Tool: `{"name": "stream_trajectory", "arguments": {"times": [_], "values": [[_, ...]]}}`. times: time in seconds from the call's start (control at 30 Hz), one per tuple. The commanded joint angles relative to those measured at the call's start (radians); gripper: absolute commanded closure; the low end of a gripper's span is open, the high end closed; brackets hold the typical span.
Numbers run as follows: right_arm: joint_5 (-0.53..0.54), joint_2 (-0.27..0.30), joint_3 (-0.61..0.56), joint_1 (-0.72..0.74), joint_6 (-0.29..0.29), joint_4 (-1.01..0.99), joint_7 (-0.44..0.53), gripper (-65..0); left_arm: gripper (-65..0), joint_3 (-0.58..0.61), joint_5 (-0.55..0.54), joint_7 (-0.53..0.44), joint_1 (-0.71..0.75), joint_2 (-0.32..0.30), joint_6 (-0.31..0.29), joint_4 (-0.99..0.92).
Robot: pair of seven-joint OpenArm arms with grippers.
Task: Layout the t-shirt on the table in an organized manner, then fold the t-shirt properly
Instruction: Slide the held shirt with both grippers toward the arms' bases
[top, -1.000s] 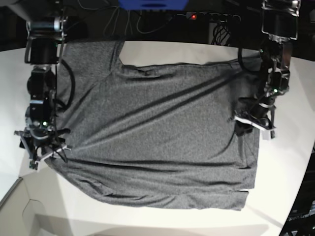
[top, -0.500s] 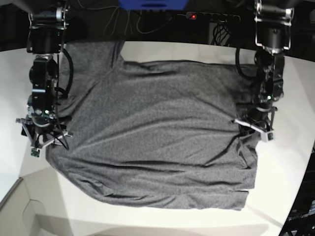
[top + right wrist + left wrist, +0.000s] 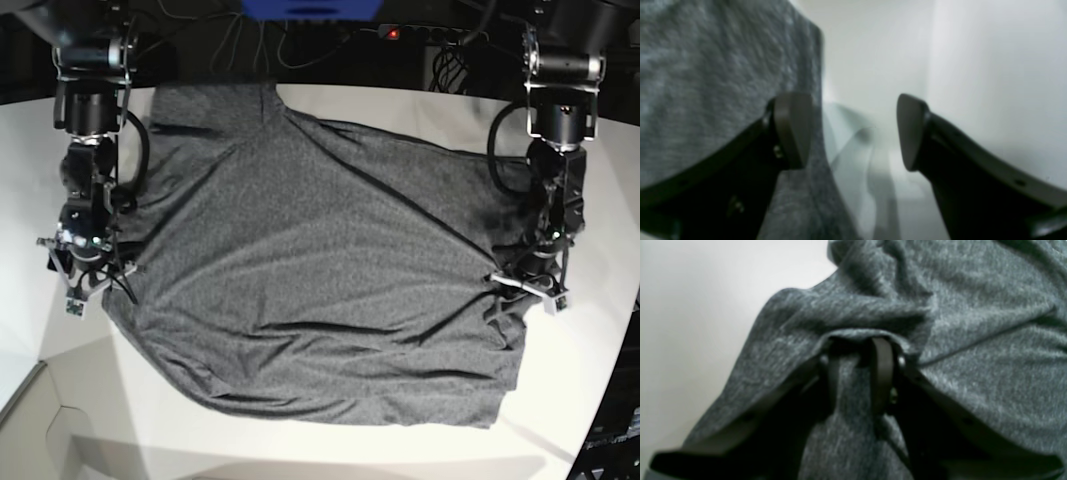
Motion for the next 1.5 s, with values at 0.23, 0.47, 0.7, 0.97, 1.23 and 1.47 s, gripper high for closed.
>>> {"name": "stream_trajectory", "arguments": {"times": [0.23,0.47,0.7,0.97,1.23,1.47], "values": [[-0.005,-0.087,0.005,-0.189,-0.002,0.512,-0.194,-40.3,-16.4,0.002,0.0,0.071,0.005,0.0,0.02,-0.004],[-0.005,-0.234,0.007,-0.435,-0.002,0.733,-0.234,-40.2,-16.4,0.002,0.0,0.071,0.007,0.0,0.02,-0.004],[-0.005,-0.269,-0.004,-0.527,0.061,0.7,-0.226,-40.2,-16.4,0.002,0.003,0.071,0.007,0.0,0.02,-0.004],[-0.007,-0.214,0.004,-0.383,0.064,0.39,-0.177,-40.2,-16.4,0.002,0.006,0.071,0.007,0.0,0.02,-0.013],[-0.008,-0.157,0.07,-0.217,0.064,0.158,-0.139,-40.2,-16.5,0.003,0.008,0.054,-0.01,0.001,0.02,-0.016],[-0.008,-0.133,0.064,-0.137,0.062,0.14,-0.153,-40.2,-16.4,0.009,0.006,-0.098,-0.115,0.035,0.02,-0.153]]}}
